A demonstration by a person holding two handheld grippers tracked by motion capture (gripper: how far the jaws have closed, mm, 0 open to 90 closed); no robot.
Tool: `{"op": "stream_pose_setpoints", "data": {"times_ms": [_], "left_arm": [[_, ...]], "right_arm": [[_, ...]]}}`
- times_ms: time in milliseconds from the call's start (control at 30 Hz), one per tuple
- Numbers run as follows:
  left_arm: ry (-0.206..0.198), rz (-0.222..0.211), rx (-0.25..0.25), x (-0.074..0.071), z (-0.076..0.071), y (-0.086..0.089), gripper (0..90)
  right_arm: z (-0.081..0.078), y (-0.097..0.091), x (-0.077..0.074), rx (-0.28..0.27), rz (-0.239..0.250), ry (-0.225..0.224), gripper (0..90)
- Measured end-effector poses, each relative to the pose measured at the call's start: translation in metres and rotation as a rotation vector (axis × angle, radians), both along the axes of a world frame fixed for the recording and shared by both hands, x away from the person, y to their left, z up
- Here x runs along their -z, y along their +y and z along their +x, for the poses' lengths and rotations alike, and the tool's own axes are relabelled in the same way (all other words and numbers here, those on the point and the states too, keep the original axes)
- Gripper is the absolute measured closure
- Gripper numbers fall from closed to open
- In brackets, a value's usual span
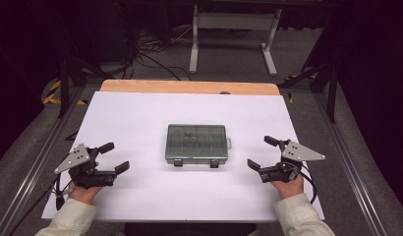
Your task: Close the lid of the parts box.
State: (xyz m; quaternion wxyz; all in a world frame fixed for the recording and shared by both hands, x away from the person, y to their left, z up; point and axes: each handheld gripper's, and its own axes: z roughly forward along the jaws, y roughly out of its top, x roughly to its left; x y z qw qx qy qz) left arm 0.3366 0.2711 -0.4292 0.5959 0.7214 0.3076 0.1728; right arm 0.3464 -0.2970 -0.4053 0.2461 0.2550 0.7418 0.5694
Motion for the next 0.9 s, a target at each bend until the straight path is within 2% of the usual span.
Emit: {"op": "stream_pose_setpoints", "data": {"times_ms": [100,233,367,433,533,667,833,900], "left_arm": [[-0.020,-0.019,-0.006,0.004,-0.001,0.002,7.4],[-0.065,-0.028,-0.015,0.008,-0.001,0.003,6.2],[-0.091,-0.011,-0.012,0.011,0.001,0.003,5.9],[-0.084,-0.004,-0.014,0.013,0.003,0.003,4.8],[-0.058,-0.031,-0.027,0.018,0.006,0.004,3.7],[-0.056,-0.062,-0.039,0.021,0.007,0.006,3.0],[-0.036,-0.037,-0.065,0.025,0.011,0.007,3.0],[-0.022,-0.022,-0.080,0.027,0.013,0.007,2.9]], "right_arm": [[-0.001,-0.003,0.003,0.002,0.010,-0.011,0.0],[-0.003,-0.006,0.011,0.017,0.004,-0.030,0.0],[-0.005,-0.009,0.018,0.029,0.019,-0.034,0.0],[-0.007,-0.011,0.021,0.042,0.033,-0.073,0.0],[-0.007,-0.016,0.027,0.067,0.071,-0.098,0.0],[-0.004,-0.017,0.033,0.100,0.067,-0.081,0.0],[-0.002,-0.015,0.034,0.088,0.052,-0.066,0.0],[-0.003,-0.014,0.034,0.086,0.038,-0.072,0.0]]}}
